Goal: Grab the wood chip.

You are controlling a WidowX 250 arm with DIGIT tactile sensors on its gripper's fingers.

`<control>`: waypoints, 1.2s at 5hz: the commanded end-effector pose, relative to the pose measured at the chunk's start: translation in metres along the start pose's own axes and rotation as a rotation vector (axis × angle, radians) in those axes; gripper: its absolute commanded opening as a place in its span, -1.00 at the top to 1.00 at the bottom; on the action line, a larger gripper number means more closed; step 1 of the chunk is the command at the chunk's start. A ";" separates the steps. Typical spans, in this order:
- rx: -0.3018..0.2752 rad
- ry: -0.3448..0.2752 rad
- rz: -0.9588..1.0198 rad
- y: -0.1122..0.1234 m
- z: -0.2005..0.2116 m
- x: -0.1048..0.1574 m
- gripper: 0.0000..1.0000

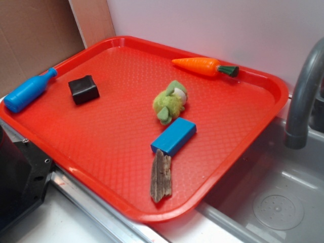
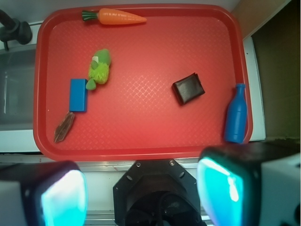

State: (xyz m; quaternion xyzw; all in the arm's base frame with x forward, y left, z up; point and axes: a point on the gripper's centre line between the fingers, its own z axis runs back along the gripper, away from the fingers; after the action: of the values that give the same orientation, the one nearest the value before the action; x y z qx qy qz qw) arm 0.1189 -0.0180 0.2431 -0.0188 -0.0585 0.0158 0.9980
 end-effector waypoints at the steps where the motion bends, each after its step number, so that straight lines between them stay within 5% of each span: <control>1: 0.000 0.000 0.000 0.000 0.000 0.000 -1.00; 2: 0.010 0.050 0.253 -0.050 -0.022 0.011 -1.00; 5: 0.010 0.050 0.253 -0.050 -0.022 0.011 -1.00; 6: -0.033 -0.092 0.239 -0.056 -0.074 0.019 -1.00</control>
State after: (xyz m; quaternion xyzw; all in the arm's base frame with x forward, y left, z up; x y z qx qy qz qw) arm 0.1452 -0.0747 0.1652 -0.0308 -0.0925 0.1382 0.9856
